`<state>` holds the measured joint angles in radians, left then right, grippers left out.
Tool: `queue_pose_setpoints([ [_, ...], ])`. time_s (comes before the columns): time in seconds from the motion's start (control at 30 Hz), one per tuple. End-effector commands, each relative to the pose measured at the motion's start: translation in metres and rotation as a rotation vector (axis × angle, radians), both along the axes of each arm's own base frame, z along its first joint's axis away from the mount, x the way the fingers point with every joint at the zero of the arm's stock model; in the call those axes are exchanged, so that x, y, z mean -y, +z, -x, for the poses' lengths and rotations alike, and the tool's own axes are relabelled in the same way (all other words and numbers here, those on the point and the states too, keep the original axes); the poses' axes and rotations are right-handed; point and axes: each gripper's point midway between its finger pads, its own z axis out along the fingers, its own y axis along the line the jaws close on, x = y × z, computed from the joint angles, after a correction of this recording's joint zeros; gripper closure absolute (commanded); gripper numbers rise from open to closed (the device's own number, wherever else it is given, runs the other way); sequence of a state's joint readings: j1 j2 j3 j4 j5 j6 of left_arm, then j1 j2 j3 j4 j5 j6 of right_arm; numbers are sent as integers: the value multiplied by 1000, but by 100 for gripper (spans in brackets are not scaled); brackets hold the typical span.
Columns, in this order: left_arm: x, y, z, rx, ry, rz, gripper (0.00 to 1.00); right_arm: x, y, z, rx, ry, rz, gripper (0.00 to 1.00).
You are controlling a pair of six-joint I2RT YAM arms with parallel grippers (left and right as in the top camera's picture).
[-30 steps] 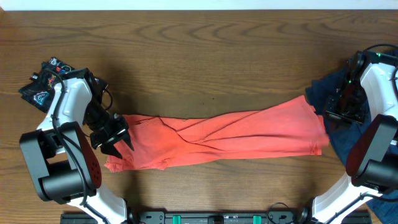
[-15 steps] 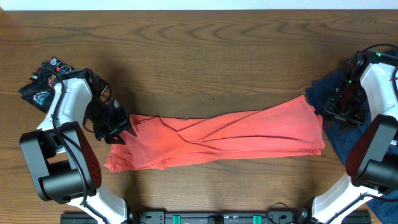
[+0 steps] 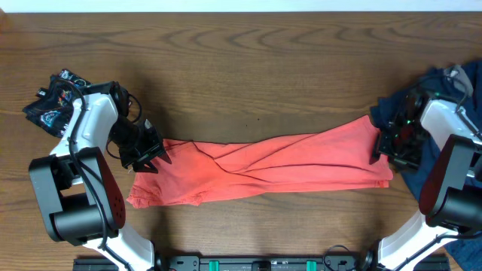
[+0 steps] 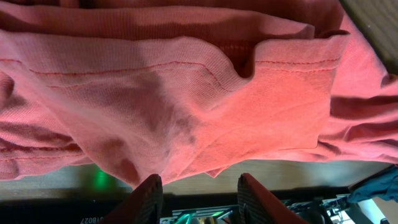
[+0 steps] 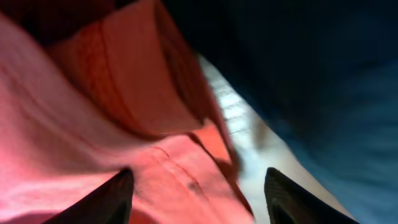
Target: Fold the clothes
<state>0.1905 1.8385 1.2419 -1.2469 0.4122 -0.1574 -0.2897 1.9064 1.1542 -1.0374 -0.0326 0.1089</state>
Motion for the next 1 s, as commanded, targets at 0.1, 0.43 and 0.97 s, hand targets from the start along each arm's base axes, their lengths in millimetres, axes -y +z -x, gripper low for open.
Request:
queue_pose_setpoints([
  [0.1,1,-1,0,-5,4,2,59,-20,-9,-4,74,8,-115,74],
  [0.43,-6,6,-10,28,22,-5,59,25,44,-52,194,-46,-38,99],
  [0.97,-8,5,-12,37,28,-6,59,-117,86,-54,106,402,-111,99],
])
